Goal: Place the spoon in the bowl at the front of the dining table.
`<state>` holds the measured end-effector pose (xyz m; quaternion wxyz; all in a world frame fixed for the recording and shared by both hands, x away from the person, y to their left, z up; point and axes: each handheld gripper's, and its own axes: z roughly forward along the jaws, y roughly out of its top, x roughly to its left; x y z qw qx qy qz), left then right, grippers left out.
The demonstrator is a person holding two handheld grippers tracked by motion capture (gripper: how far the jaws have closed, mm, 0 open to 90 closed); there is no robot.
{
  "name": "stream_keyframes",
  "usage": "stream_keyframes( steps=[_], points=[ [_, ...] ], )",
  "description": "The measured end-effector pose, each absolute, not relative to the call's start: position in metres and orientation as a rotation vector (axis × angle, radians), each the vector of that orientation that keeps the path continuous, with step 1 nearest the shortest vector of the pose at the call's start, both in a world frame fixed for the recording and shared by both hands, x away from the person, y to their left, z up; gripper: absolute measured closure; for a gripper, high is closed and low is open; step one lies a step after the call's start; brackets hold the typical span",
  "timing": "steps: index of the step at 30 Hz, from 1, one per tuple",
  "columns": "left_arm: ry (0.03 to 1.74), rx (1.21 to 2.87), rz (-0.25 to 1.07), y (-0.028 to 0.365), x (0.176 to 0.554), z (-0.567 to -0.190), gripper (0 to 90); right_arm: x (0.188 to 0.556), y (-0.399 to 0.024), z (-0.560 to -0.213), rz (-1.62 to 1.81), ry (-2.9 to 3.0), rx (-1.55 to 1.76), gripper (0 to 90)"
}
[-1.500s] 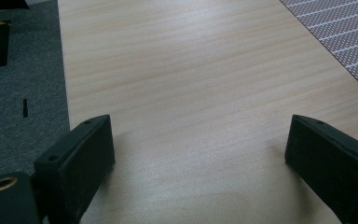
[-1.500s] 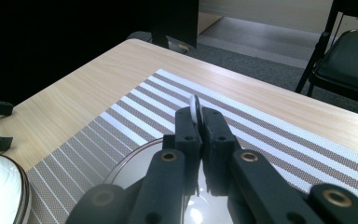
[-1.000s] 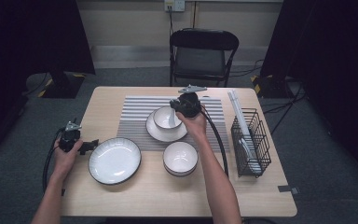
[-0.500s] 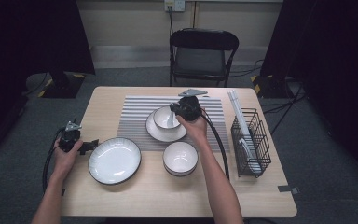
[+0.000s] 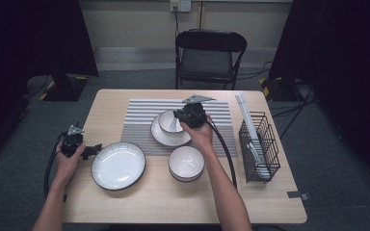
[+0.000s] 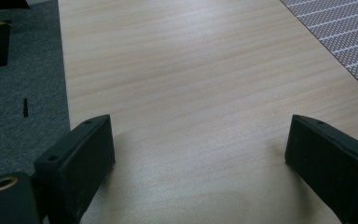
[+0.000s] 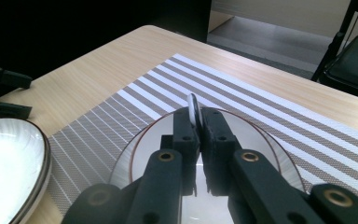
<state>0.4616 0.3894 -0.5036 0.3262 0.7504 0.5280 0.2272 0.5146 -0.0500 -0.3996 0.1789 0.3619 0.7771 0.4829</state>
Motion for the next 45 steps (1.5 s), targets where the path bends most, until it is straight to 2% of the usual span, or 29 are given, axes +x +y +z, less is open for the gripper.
stream_keyframes(
  steps=[45],
  points=[
    [1.384, 1.966, 0.595, 0.389, 0.462, -0.504, 7.5, 0.5, -0.028, -0.399, 1.413, 2.266, 0.929, 77.4]
  ],
)
